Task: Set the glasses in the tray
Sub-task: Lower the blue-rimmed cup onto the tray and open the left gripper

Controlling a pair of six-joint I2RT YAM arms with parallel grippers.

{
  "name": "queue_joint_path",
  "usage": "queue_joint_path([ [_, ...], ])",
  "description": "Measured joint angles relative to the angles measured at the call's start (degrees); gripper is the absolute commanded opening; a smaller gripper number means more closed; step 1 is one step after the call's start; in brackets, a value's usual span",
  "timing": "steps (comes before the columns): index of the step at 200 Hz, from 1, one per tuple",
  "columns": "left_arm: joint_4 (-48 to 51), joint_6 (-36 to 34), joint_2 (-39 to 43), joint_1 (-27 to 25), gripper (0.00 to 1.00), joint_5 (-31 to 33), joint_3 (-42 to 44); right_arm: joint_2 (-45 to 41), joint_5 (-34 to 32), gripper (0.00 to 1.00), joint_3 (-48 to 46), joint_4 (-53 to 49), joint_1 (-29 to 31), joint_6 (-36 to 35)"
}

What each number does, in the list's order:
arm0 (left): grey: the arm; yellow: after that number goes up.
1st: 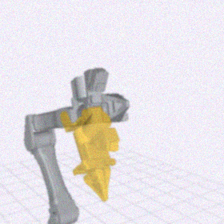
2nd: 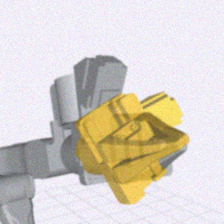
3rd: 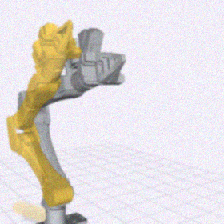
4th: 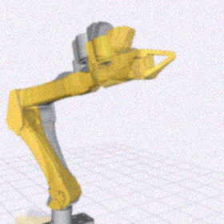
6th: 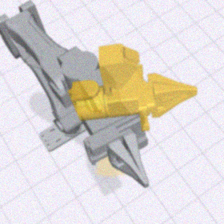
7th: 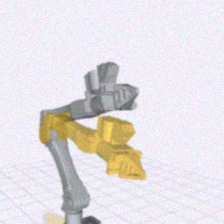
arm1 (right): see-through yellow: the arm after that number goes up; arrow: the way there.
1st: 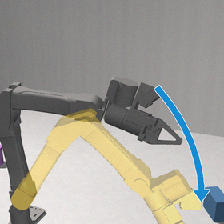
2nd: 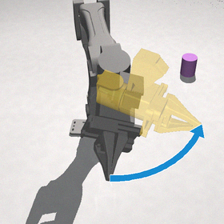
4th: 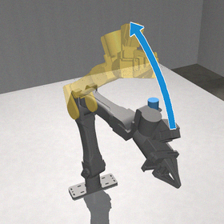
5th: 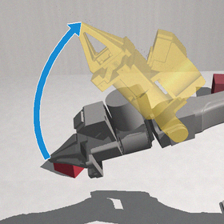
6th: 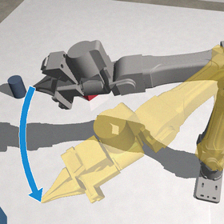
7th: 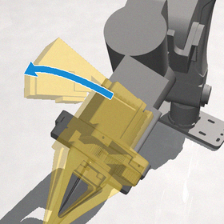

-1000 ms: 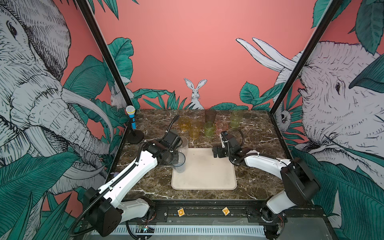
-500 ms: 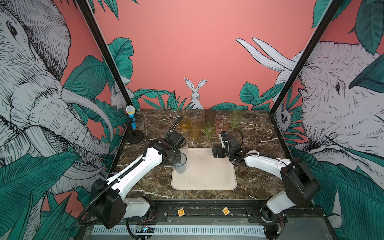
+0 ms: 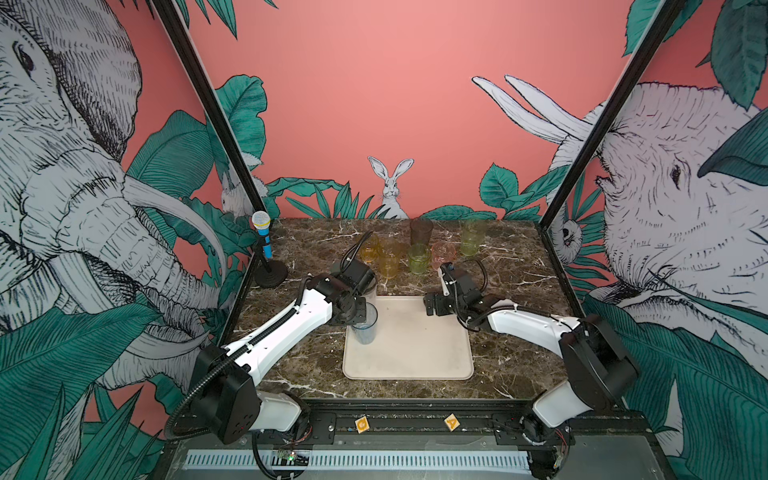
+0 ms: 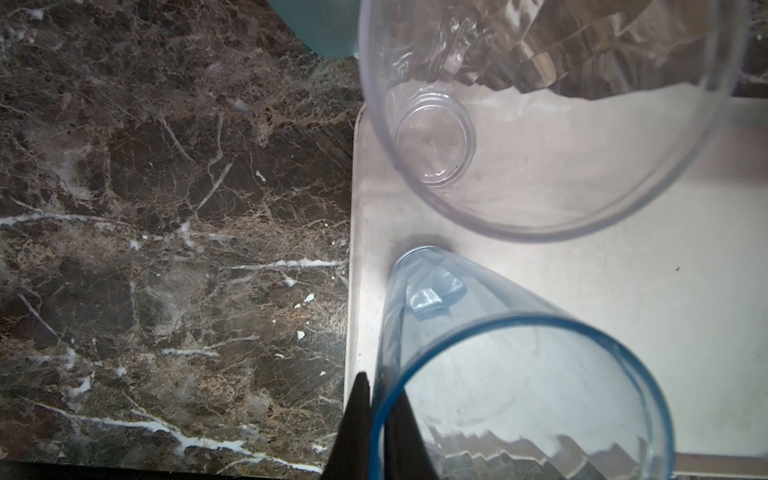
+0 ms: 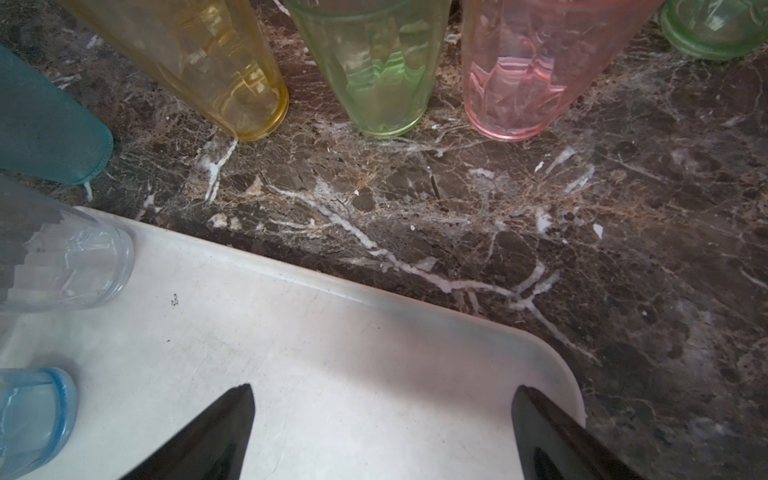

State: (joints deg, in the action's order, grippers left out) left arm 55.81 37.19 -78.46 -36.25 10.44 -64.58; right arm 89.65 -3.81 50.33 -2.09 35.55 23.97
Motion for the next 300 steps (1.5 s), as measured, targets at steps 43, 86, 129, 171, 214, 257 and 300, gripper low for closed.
queue_joint_path([
  [43,0.0,0.4,-0.3,0.0,0.0,0.0,-0.2,0.0,0.0,0.99,0.2,0.0,0.0,0.0],
  [86,0.0,0.6,-0.4,0.0,0.0,0.0,-0.2,0.0,0.0,0.99,0.2,0.0,0.0,0.0],
  [129,-0.1,0.8,-0.9,0.0,0.03,0.0,-0.7,0.0,0.0,0.99,0.2,0.0,0.0,0.0],
  [171,-0.1,0.9,-1.0,0.0,0.16,0.1,-0.7,0.0,0.2,0.99,0.2,-0.1,0.0,0.0],
  [214,-0.4,1.2,-1.1,0.0,0.23,0.1,-1.2,0.0,0.2,0.99,0.2,-0.2,0.0,0.0],
  [257,0.0,1.2,-1.1,0.0,0.32,0.9,-2.8,0.1,0.3,0.99,0.2,-0.4,0.0,0.0],
  [300,1.7,1.0,-0.7,0.0,0.44,2.2,-4.6,0.1,0.4,0.99,0.2,-0.4,0.0,0.0],
])
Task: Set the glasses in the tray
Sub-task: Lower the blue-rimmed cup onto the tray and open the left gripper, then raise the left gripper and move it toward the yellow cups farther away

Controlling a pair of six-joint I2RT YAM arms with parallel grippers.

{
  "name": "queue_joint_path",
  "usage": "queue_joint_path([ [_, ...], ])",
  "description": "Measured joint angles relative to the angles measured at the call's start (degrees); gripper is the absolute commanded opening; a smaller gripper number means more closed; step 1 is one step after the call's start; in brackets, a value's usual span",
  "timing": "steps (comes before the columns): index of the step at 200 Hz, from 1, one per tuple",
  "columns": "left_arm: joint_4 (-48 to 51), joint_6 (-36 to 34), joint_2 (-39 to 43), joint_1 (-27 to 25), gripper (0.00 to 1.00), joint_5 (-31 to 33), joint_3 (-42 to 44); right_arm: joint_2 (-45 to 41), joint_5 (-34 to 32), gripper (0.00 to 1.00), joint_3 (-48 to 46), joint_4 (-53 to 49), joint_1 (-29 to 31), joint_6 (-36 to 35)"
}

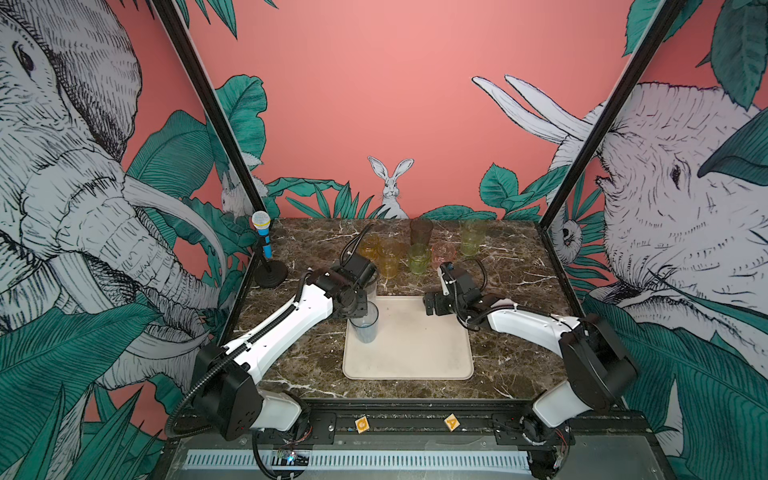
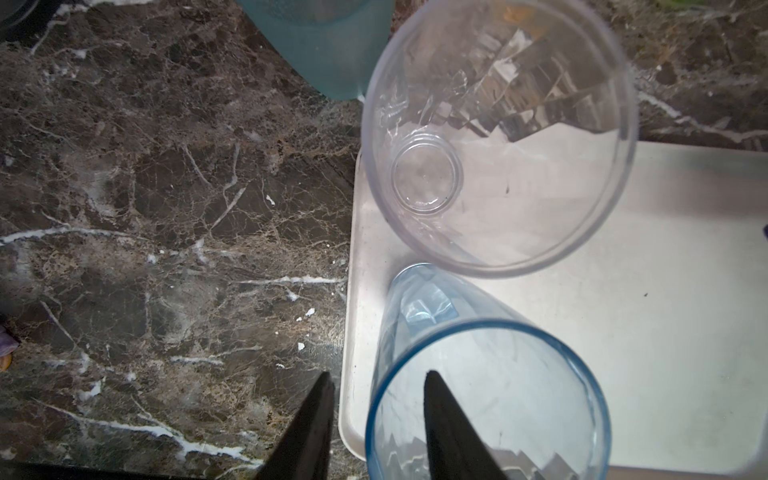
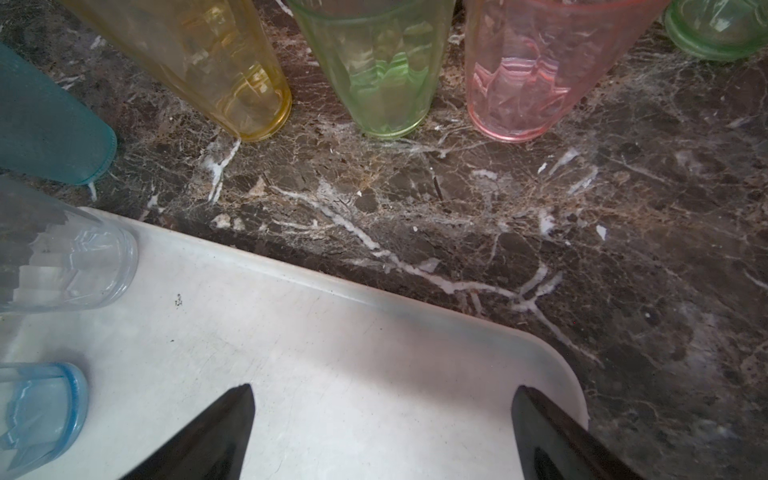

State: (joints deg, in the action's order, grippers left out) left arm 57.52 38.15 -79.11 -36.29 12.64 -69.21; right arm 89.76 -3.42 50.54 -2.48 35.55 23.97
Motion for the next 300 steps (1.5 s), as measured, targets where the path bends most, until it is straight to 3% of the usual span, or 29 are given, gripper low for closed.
queue_joint_path([
  [44,2.2,-0.9,1.2,0.0,0.53,1.6,-3.8,0.0,0.0,0.99,0.0,0.0,0.0,0.0],
  [109,6.1,-3.7,0.3,0.1,0.59,4.8,-14.7,0.0,0.0,0.99,0.0,0.0,0.0,0.0],
  [181,7.6,-7.5,-7.0,1.1,0.61,6.7,-26.6,0.0,0.0,0.99,0.0,0.0,0.0,0.0],
  [300,6.8,-10.3,-19.4,3.0,0.63,5.0,-38.5,-0.2,0.0,0.99,0.0,0.1,0.0,0.0],
])
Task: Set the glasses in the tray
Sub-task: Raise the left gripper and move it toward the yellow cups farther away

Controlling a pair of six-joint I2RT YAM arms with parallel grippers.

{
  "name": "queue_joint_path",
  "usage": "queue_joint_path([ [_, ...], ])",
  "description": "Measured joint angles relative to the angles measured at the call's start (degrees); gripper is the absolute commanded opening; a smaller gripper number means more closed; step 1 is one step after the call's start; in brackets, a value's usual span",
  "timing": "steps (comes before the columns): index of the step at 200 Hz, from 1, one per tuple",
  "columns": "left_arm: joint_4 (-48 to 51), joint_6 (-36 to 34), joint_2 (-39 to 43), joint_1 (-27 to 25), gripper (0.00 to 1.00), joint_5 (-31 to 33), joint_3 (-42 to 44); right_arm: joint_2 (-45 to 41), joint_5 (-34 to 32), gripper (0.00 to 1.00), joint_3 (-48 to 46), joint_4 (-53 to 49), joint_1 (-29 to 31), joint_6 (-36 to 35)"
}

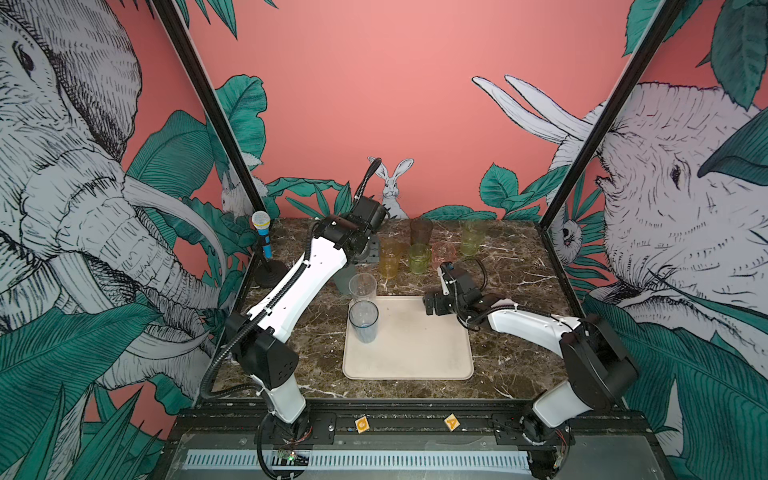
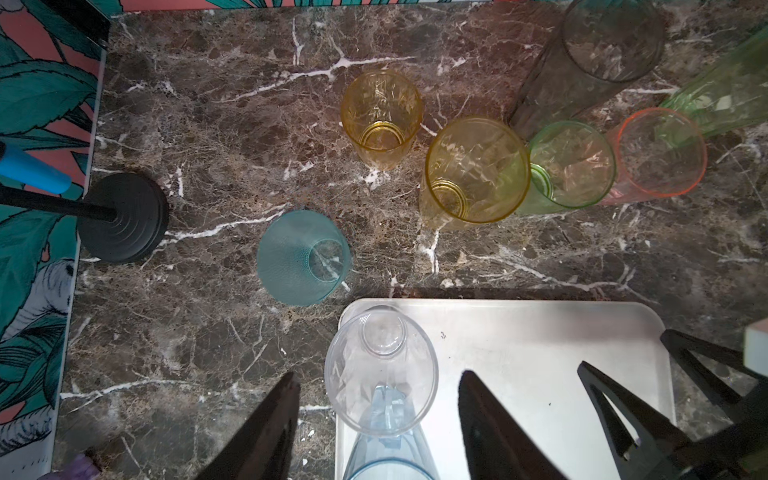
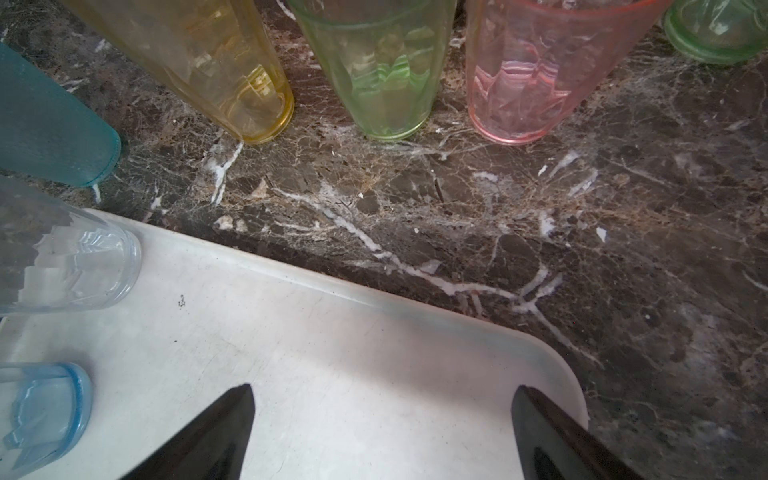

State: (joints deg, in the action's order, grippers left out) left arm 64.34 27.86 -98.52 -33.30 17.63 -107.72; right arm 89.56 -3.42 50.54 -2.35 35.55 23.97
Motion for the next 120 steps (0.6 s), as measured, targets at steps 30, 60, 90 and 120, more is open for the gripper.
queue_joint_path([
  [30,-1.1,-0.1,-3.4,0.8,0.63,-1.0,-1.6,-0.1,0.0,0.99,0.0,0.1,0.0,0.0],
  [60,-2.2,-0.1,-6.2,2.0,0.64,-2.2,-2.9,-0.4,0.0,0.99,0.0,0.4,0.0,0.0],
  [90,-3.4,0.0,-9.5,3.0,0.64,-3.2,-4.9,-0.7,0.0,0.99,-0.1,0.5,0.0,0.0],
  [120,-4.0,0.0,-13.4,3.5,0.64,-4.2,-7.3,-0.9,0.0,0.99,-0.2,0.8,0.0,0.0],
])
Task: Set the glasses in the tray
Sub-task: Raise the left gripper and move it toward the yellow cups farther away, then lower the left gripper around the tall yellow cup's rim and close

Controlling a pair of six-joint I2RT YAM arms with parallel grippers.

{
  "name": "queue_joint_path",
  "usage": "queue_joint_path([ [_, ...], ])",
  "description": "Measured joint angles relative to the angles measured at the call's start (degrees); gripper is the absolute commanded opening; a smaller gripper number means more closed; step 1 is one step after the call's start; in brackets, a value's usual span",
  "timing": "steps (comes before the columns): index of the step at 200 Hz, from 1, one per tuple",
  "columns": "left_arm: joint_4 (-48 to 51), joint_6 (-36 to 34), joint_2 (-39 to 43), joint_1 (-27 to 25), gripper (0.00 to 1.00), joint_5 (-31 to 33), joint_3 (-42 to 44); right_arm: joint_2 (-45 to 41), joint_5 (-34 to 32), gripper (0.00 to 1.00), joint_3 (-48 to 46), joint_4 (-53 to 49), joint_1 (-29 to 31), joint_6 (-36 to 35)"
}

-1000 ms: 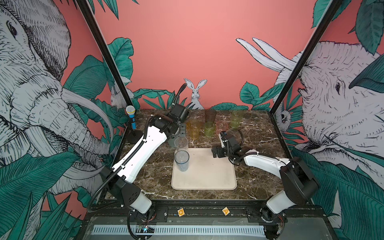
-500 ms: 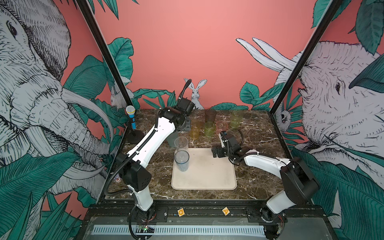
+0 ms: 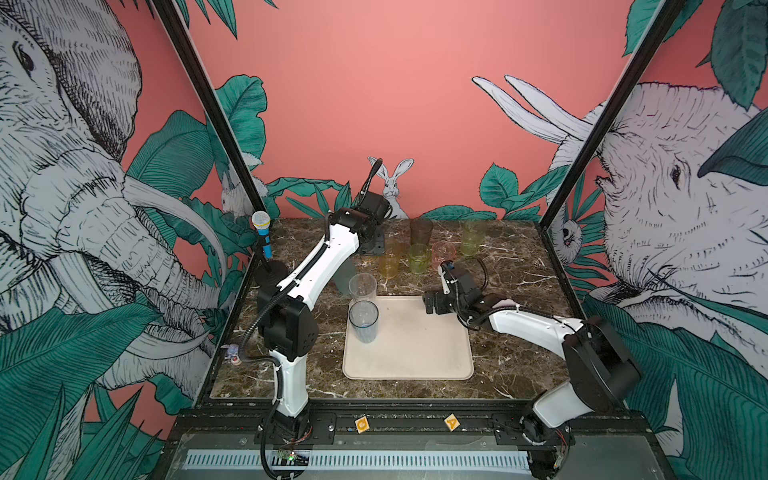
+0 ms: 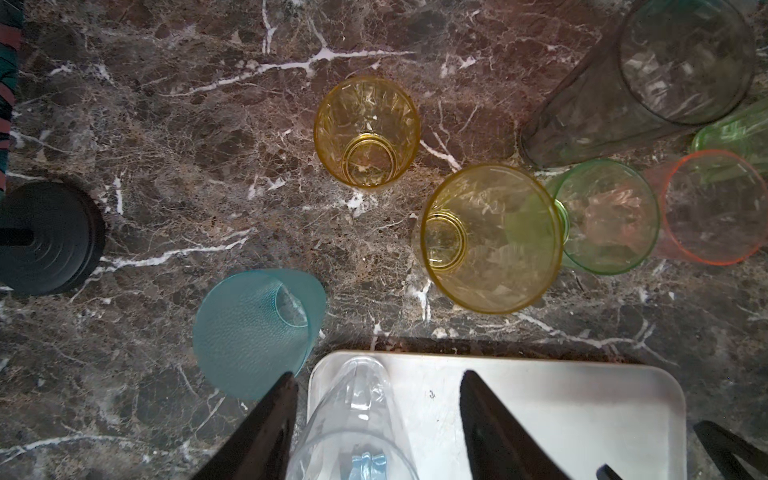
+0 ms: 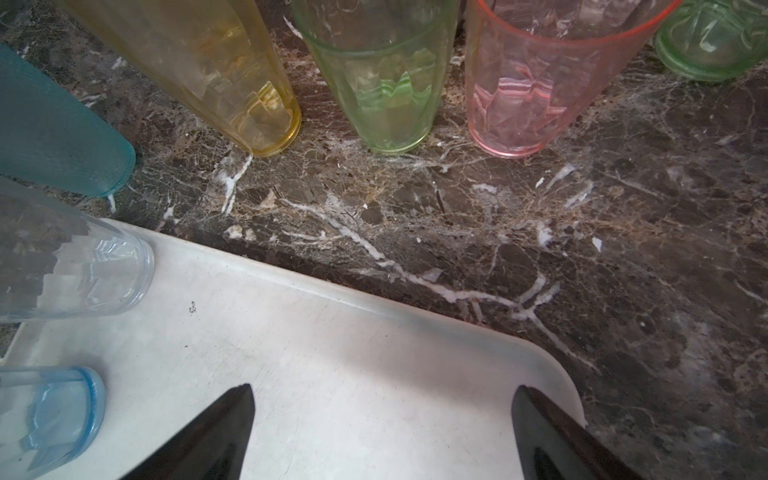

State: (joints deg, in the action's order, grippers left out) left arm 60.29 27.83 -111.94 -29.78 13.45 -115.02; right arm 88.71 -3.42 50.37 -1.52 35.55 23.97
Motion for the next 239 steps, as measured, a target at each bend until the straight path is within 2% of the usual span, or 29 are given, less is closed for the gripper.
queue_joint_path([
  [68,-0.4,0.3,-8.0,0.0,0.64,-2.2,-5.7,0.0,0.0,0.99,-0.1,0.0,0.0,0.0],
  [159,-0.2,1.8,-14.3,0.5,0.63,-3.4,-9.7,0.0,0.4,0.99,-0.1,0.1,0.0,0.1],
  [175,-0.2,2.2,-15.2,0.7,0.59,-3.7,-10.6,0.0,0.7,0.99,-0.1,0.3,0.0,0.2],
  [214,-0.4,2.4,-16.7,1.1,0.37,-4.8,-11.8,0.0,0.9,0.99,-0.1,0.5,0.0,0.3],
  [239,-0.5,2.5,-17.6,1.7,0.28,-5.6,-12.3,0.0,0.9,0.99,-0.1,0.5,0.0,0.3],
])
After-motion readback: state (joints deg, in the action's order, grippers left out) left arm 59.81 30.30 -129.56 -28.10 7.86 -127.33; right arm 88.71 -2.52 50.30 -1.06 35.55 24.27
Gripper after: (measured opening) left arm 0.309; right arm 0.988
